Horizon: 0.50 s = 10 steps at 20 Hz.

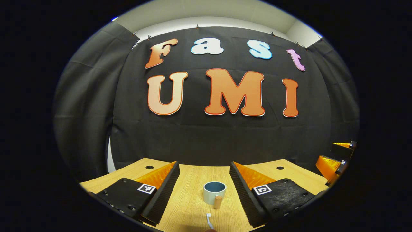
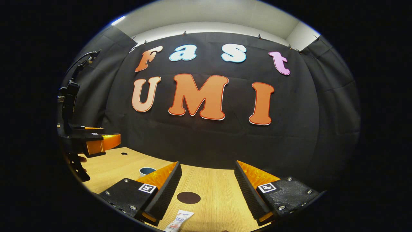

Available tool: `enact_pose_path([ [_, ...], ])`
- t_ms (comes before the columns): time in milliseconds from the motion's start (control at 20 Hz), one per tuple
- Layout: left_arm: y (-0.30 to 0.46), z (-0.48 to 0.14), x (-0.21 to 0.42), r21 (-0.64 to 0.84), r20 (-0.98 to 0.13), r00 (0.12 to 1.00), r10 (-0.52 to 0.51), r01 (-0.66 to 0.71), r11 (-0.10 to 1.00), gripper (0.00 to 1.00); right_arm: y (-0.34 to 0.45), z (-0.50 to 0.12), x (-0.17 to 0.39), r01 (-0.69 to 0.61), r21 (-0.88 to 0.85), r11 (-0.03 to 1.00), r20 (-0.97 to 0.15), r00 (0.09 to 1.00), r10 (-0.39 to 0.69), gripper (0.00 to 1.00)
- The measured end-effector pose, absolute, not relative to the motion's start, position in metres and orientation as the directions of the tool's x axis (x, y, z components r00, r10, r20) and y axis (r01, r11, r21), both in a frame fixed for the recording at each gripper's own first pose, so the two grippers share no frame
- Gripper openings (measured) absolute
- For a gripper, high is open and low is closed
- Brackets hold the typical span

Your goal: Put the toothbrush and toothpaste on the desktop into the cup, then pick up the cup and place it on the coaster on the desktop.

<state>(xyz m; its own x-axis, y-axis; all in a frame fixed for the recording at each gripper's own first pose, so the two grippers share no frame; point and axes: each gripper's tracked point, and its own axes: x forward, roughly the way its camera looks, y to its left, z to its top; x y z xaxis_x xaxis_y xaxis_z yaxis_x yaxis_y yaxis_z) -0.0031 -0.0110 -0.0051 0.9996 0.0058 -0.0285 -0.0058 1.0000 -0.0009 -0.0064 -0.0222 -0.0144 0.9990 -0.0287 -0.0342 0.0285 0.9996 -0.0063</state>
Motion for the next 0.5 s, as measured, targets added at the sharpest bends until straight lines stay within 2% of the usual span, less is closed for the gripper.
enact_pose_path([
  [300, -0.012, -0.015, 0.001, 0.011, -0.071, 0.997, -0.003, 0.004, 1.000, 0.94, -0.020, -0.027, -0.005, 0.015, 0.004, 1.000, -0.085, 0.996, -0.015, 0.99],
  [500, -0.019, -0.049, 0.004, 0.010, -0.186, 0.981, -0.046, 0.049, 0.999, 0.94, -0.014, -0.067, -0.005, -0.008, 0.020, 1.000, -0.203, 0.979, 0.012, 1.00],
])
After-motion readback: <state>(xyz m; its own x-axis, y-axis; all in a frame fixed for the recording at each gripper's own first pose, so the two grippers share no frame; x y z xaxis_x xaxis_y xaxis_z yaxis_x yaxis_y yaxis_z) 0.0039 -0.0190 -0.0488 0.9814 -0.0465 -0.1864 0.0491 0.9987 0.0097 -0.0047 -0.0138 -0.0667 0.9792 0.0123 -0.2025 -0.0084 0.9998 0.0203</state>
